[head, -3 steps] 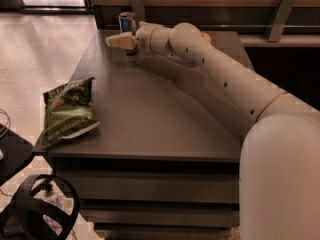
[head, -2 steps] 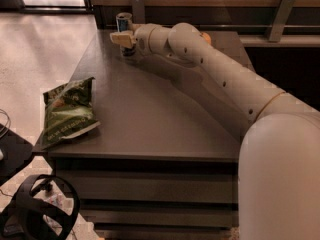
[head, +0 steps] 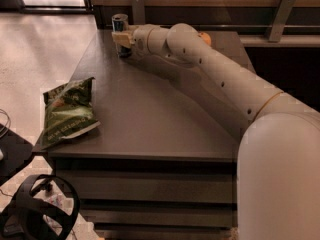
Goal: Knock redbull can over
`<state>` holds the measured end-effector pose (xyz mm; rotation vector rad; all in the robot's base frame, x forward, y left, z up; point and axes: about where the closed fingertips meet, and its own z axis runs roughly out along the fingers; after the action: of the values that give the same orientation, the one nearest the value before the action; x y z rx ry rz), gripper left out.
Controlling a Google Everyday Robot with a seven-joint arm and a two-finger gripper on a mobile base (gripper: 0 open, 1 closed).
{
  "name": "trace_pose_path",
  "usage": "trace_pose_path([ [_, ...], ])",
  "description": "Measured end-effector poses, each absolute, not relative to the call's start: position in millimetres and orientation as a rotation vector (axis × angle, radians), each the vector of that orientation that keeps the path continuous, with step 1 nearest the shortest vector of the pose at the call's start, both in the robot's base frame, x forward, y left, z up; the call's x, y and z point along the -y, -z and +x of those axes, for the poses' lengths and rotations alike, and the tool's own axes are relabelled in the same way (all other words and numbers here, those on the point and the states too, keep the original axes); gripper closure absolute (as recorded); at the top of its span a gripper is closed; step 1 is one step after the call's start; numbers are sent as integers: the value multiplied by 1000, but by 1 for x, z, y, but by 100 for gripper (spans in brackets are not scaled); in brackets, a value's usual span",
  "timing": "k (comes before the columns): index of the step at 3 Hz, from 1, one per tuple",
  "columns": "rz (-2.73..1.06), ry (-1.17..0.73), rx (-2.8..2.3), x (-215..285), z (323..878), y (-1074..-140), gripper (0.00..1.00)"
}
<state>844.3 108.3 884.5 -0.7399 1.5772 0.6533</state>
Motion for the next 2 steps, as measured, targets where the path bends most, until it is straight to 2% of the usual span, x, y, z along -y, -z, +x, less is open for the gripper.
trace_pose_path([
  [1, -742, -656, -1577, -111, 844, -884, 100],
  [2, -766, -620, -1603, -100, 843, -894, 100],
])
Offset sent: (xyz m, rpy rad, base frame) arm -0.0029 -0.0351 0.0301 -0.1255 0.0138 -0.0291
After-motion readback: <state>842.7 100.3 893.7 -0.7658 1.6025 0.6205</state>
